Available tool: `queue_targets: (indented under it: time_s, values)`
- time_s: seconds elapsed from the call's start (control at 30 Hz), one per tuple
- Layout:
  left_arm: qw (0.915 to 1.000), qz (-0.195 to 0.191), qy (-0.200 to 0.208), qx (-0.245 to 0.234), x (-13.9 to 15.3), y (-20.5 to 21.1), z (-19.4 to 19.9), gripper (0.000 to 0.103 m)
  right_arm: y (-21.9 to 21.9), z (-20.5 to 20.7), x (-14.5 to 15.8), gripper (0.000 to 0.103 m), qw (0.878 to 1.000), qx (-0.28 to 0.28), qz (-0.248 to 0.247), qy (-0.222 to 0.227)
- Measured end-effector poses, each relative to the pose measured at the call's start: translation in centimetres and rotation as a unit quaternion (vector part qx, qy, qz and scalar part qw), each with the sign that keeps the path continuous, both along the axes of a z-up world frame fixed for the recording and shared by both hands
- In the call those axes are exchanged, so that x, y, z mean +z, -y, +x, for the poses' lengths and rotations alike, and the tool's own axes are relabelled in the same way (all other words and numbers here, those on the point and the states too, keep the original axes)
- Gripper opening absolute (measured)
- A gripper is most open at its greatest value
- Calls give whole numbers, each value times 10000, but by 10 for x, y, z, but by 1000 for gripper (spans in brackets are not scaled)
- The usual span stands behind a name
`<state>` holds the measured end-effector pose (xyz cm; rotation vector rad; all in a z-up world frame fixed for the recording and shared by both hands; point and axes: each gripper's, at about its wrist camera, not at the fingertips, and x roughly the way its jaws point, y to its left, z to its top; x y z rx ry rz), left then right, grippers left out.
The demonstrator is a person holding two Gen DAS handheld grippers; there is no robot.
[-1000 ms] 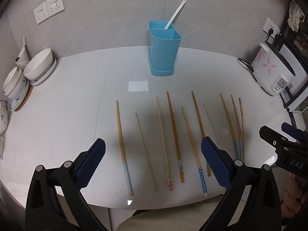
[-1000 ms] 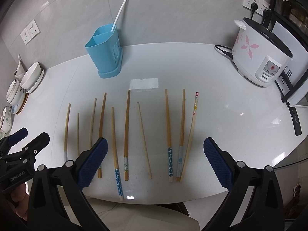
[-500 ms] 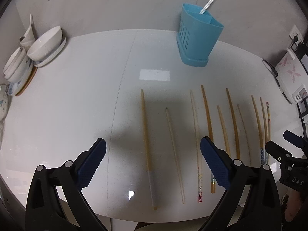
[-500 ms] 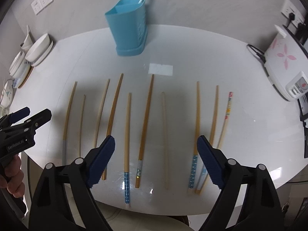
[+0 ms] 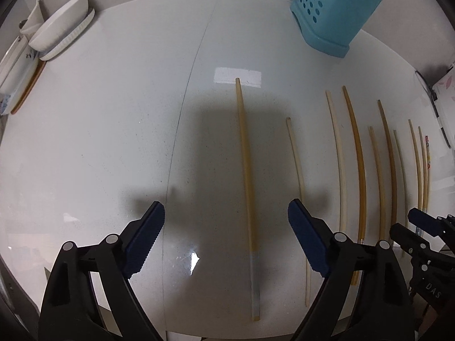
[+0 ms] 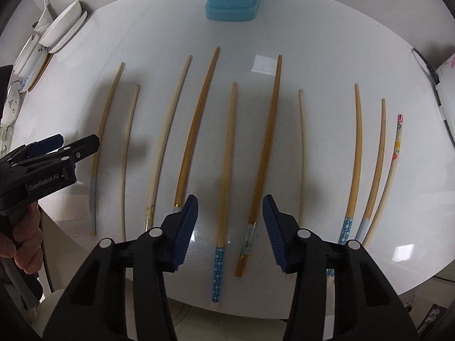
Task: Organize utensils
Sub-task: 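Lower the right gripper onto a blue-patterned chopstick and close on it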
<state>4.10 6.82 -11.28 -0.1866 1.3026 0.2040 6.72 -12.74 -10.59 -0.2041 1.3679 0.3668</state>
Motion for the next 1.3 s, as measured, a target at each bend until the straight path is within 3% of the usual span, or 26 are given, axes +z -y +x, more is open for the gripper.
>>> queue_targets:
  time_s: [0.3,0.5,0.73,0.93,1.07,1.3]
  values:
    - [9992,-110,-390,-52,-21,8,-2,77,-7,-4,-14,31,9994,66,-223,-253]
    - [9984,-77,-543,-98,-23,12,3,64,-17,-2,-27,23,9987,15,-314,-408]
    - [9969,-126,-769,-74,-26,19,9,35,-21,15,-30,14,9973,4,-452,-578]
    - [9961,-181,-864,35,-33,16,17,7,-32,20,-38,13,9966,-57,-506,-642]
    - [9957,-232,-893,72,-25,17,28,7,-36,26,-41,7,9962,-95,-568,-650]
    - [9955,-360,-869,67,-23,13,26,7,-31,34,-44,7,9961,-159,-520,-701]
